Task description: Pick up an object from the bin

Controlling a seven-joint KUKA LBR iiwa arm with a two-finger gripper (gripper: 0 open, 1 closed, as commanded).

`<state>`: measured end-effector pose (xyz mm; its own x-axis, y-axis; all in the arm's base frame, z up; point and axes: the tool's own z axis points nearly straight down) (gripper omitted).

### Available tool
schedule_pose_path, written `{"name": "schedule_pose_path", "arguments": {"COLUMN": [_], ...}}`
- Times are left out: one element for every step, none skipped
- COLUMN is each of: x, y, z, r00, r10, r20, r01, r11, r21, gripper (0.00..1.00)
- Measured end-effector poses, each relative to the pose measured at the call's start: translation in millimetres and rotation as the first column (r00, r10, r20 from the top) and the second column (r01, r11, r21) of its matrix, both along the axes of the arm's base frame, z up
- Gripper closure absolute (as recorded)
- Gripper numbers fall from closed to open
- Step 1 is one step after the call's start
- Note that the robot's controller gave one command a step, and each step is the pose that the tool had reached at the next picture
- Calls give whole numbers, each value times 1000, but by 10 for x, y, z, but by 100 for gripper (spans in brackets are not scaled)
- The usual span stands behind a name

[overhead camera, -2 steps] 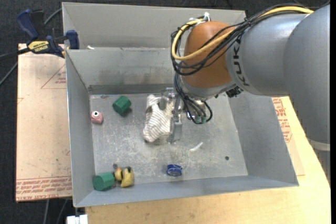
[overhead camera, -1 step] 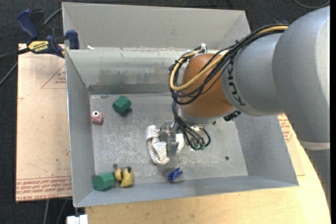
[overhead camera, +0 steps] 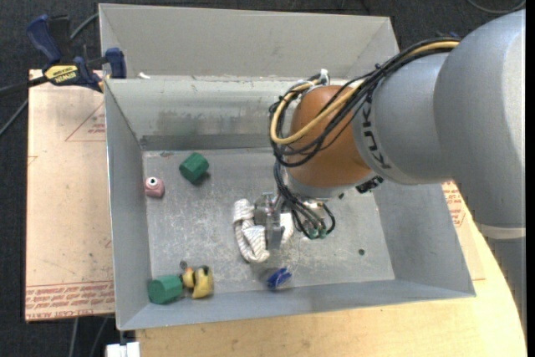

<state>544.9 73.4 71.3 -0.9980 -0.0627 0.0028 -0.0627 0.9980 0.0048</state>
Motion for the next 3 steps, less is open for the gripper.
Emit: {"name": "schedule_pose_path", "arguments": {"x": [-38,-7,-109], "y": [-81,-37,-205], "z": [678,1128,1511], "r00": [999,1000,999], "r10": [40,31,38], "r20": [4,4,10], "r01": [-40,-31,-38], "r11": [999,1000,999], "r21": [1,1,1], "gripper": [100,100,100]}}
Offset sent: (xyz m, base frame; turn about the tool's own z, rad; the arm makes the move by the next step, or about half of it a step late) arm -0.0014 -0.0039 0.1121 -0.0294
